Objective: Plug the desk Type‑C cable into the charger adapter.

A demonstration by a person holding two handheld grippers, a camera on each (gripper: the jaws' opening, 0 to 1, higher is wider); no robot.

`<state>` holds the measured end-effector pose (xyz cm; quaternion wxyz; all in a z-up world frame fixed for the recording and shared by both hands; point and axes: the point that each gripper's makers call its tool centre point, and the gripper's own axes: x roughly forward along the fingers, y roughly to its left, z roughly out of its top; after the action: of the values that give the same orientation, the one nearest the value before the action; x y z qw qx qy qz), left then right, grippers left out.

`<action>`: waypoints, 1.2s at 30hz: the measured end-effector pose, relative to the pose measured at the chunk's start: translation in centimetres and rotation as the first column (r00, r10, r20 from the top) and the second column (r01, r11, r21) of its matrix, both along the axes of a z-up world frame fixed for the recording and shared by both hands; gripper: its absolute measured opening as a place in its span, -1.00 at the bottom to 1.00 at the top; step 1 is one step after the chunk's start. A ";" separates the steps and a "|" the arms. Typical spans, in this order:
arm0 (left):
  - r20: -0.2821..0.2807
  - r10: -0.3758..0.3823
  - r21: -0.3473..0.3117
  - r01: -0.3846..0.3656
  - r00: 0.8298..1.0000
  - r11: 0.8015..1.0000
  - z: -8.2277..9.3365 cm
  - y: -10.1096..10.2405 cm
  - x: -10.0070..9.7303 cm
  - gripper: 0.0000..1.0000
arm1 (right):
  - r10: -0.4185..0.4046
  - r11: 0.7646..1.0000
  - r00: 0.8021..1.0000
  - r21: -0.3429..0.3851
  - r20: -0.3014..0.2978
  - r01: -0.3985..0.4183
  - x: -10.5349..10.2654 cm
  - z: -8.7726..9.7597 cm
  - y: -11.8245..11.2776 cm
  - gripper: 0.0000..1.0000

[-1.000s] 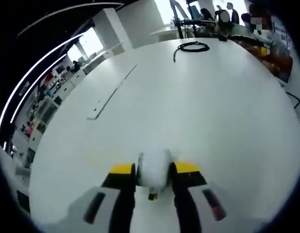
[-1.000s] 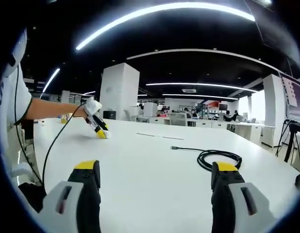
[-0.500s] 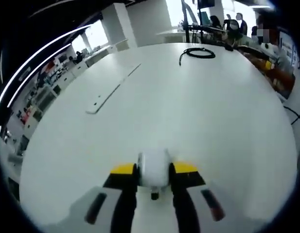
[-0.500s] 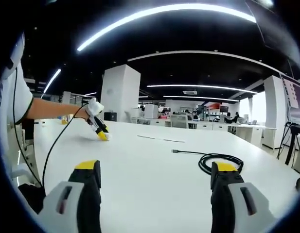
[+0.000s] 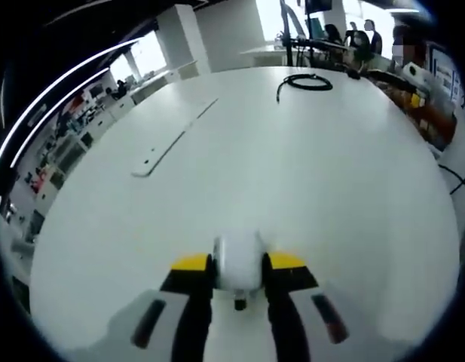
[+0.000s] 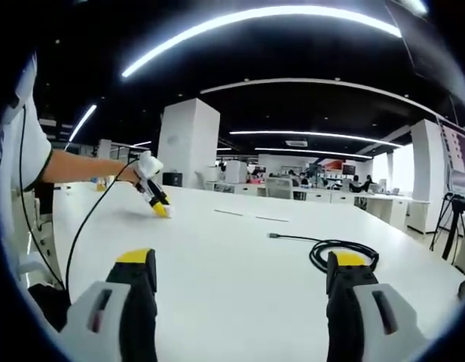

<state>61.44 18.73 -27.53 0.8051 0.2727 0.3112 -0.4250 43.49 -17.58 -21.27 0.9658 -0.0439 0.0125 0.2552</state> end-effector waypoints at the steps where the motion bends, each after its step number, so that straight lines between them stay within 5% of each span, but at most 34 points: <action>1: -0.002 -0.001 0.002 0.001 1.000 1.000 0.0 0.0 0.0 -0.50 | 0.002 1.000 1.000 -0.001 -0.002 -0.002 0.0 -0.1 0.1 0.89; 36: -0.021 -0.047 -0.001 0.047 0.999 0.999 -0.2 -1.4 -3.8 -0.51 | 0.039 0.999 0.999 -0.011 -0.012 -0.039 -0.6 -0.7 0.8 0.89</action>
<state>57.63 17.37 -27.71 0.7916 0.2752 0.3130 -0.4469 42.87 -16.81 -22.00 0.9603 -0.0483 0.0188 0.2741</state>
